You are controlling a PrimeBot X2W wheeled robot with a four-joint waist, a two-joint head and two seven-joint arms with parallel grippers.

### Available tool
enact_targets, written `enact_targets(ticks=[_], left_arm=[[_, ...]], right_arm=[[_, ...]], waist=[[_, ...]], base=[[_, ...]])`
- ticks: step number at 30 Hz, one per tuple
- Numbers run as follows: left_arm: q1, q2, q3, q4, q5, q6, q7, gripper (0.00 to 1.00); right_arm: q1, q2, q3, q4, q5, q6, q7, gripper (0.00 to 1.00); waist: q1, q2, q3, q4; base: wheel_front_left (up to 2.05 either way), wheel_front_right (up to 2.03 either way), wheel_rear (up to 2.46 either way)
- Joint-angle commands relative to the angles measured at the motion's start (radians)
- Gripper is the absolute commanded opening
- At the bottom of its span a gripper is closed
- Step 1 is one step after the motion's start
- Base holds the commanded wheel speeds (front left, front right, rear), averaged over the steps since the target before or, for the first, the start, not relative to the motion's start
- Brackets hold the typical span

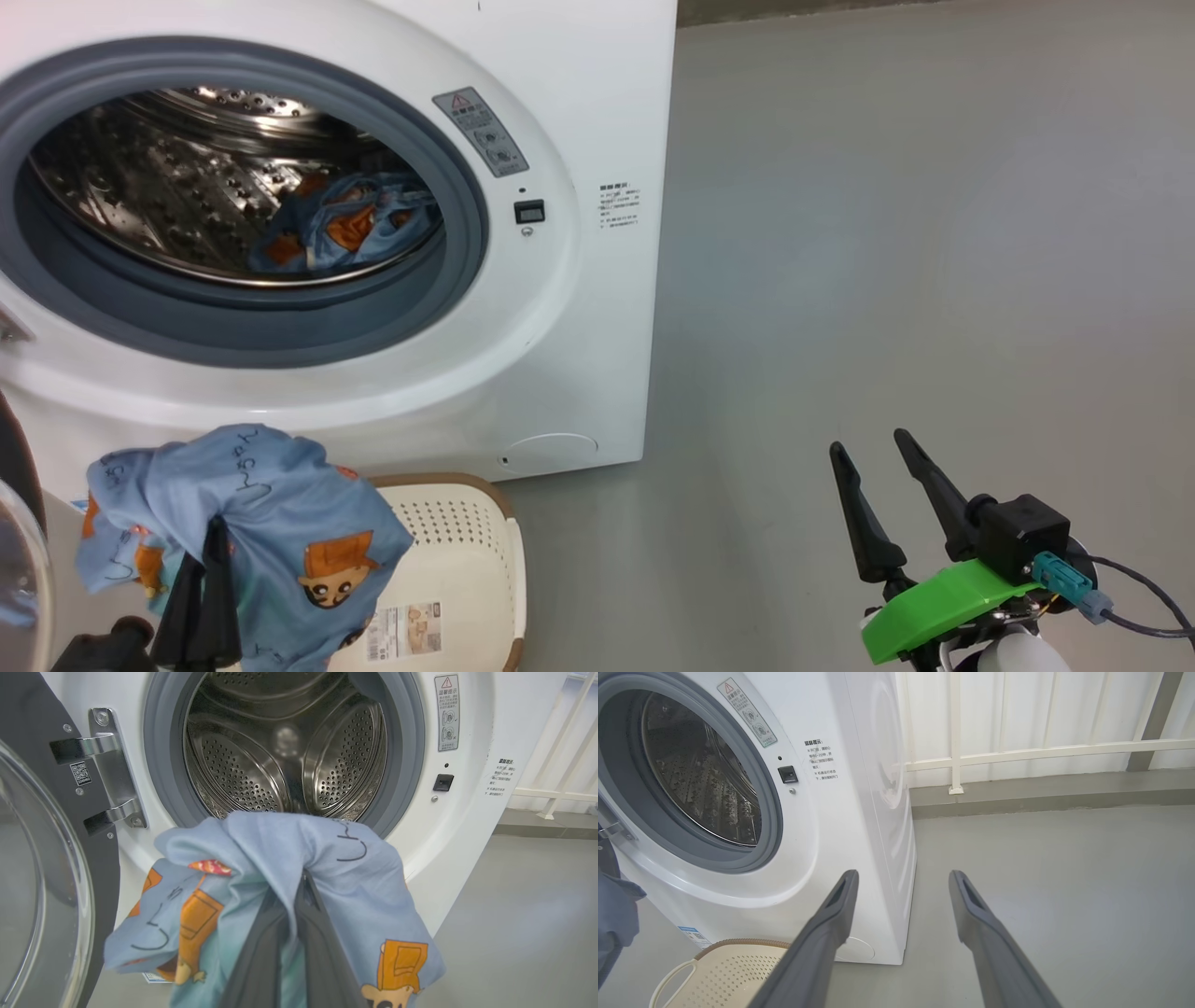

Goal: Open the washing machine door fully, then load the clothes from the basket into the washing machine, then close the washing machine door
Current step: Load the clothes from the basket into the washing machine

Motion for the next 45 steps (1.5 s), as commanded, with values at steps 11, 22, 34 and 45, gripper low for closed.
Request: enact_targets(ticks=[11, 22, 34, 45], left_arm=[[-0.193, 0.025, 0.020, 0.034, 0.007, -0.004, -0.012, 0.00], [-0.430, 0.072, 0.032, 0.106, 0.008, -0.015, -0.012, 0.00], [-0.694, 0.165, 0.067, 0.249, 0.000, -0.020, -0.012, 0.00], [-0.908, 0.242, 0.035, 0.397, -0.003, -0.021, -0.012, 0.00]], right_arm=[[-0.048, 0.004, 0.018, -0.045, 0.002, 0.002, -0.005, 1.00], [-0.094, 0.004, 0.030, -0.065, -0.005, 0.002, -0.005, 1.00], [-0.152, 0.004, 0.050, -0.083, 0.001, 0.002, -0.005, 1.00], [-0.190, 0.004, 0.064, -0.091, 0.018, 0.002, -0.005, 1.00]], waist=[[0.0000, 0.0000, 0.100, -0.014], [0.0000, 0.0000, 0.234, -0.037], [0.0000, 0.0000, 0.378, -0.081], [0.0000, 0.0000, 0.485, -0.121]], base=[[0.00, 0.00, 0.00], [0.00, 0.00, 0.00], [0.00, 0.00, 0.00], [0.00, 0.00, 0.00]])
